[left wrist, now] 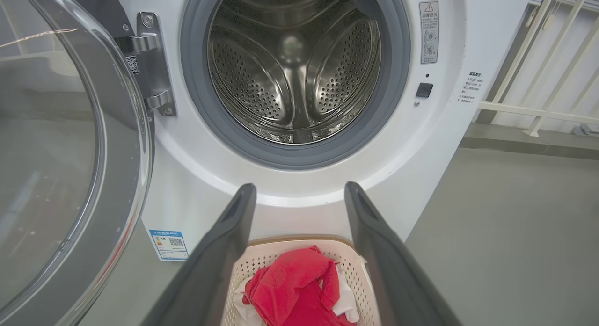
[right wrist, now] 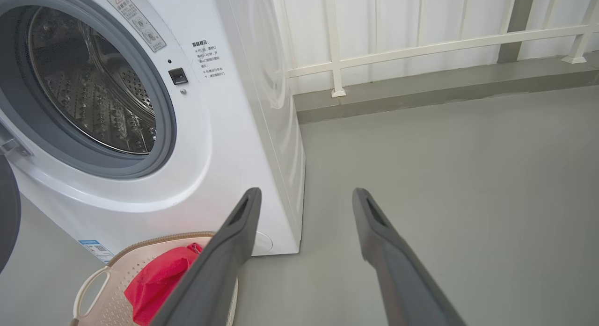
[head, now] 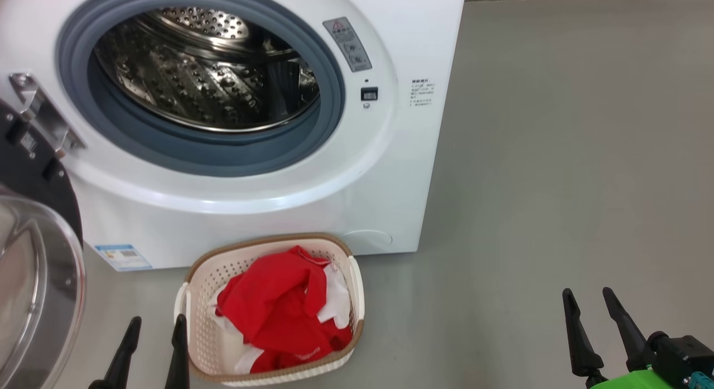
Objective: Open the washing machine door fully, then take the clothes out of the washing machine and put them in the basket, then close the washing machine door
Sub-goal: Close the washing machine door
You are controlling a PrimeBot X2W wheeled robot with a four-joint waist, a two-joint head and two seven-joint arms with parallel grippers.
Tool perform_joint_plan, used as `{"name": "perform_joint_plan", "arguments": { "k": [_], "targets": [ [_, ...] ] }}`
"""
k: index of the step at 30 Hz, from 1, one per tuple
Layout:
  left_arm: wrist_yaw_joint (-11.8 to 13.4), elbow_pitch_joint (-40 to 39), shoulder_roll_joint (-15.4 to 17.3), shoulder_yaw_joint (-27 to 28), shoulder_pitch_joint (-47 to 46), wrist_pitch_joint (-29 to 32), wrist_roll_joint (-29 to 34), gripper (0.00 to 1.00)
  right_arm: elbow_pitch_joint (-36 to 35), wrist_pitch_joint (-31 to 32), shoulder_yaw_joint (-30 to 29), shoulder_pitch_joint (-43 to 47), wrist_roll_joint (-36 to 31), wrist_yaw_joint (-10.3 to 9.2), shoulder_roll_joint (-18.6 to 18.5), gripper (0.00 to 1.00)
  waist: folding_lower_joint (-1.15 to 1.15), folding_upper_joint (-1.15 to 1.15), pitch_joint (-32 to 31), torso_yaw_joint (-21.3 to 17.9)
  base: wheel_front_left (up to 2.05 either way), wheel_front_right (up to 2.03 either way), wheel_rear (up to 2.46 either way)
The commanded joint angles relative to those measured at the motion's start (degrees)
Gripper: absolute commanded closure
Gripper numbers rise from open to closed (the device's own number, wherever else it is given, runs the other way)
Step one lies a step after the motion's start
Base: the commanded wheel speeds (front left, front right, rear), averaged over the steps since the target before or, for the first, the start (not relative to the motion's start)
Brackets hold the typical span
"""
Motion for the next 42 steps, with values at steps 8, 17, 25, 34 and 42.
{"name": "perform_joint_plan", "arguments": {
  "k": [8,17,25,34,42],
  "targets": [
    [-0.30,-1.46,0.54,1.44,-1.27,-0.28,0.59,0.00,-1.40,-0.36,1.34,-1.25,-0.61,0.43,-0.76,0.00,0.00,0.00,0.40,0.34,-1.22,1.22,0.00],
    [-0.30,-1.20,0.43,1.42,-0.86,-0.28,0.72,0.00,-1.25,-0.36,1.52,-0.89,-0.62,0.43,-0.76,0.00,0.00,0.00,-0.11,0.46,-1.03,1.02,0.01],
    [-0.30,-0.95,0.19,1.53,-0.53,-0.28,0.99,0.00,-1.27,-0.36,1.61,-0.45,-0.67,0.43,-0.76,0.00,0.00,0.00,-0.68,0.65,-0.13,0.13,0.00],
    [-0.30,0.45,-0.21,1.99,-1.32,-0.28,0.68,0.00,-1.61,-0.36,1.63,-0.47,-0.60,0.43,-0.76,0.00,0.00,0.00,-0.21,1.88,0.00,0.00,0.00],
    [-0.27,2.73,-0.70,3.63,-2.35,-0.28,0.15,0.00,-1.21,-0.36,2.93,-0.64,-1.17,0.43,-0.76,0.00,0.00,0.00,-0.42,7.75,0.00,0.00,0.00]
  ]
}}
